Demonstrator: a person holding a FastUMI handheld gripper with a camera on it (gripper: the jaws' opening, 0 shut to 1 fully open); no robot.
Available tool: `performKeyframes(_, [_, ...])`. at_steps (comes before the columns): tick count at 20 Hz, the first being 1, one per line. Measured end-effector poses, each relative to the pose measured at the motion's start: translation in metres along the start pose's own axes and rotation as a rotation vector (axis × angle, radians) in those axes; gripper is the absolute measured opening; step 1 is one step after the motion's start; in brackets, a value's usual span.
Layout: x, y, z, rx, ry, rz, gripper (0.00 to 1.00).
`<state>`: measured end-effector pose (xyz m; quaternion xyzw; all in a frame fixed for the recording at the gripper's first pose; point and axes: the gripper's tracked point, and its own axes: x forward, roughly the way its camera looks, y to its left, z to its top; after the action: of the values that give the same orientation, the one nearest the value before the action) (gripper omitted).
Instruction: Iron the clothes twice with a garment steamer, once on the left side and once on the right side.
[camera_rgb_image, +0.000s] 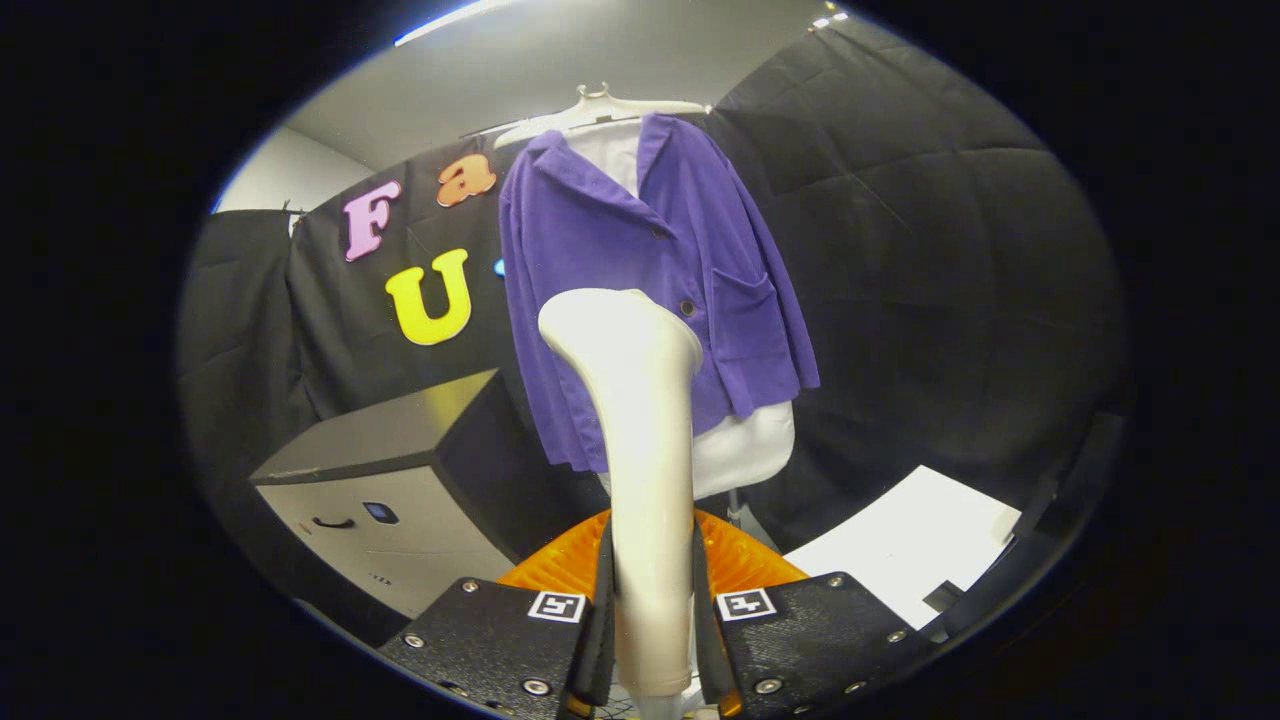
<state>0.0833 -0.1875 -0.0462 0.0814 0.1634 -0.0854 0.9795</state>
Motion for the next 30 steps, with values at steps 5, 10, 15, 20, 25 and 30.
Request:
performKeyframes(5, [-0.058,0.035,0.022,-0.027,-0.124,0.064,0.33])
performKeyframes(10, [-0.097,0.058,0.041,-0.070,-0.202,0.119,0.33])
performKeyframes(15, [-0.109,0.065,0.049,-0.089,-0.237,0.132,0.33])
performKeyframes(20, [-0.107,0.066,0.054,-0.083,-0.233,0.139,0.33])
performKeyframes(25, [-0.104,0.073,0.063,-0.075,-0.238,0.148,0.33])
performKeyframes(30, [-0.106,0.085,0.072,-0.086,-0.247,0.161,0.33])
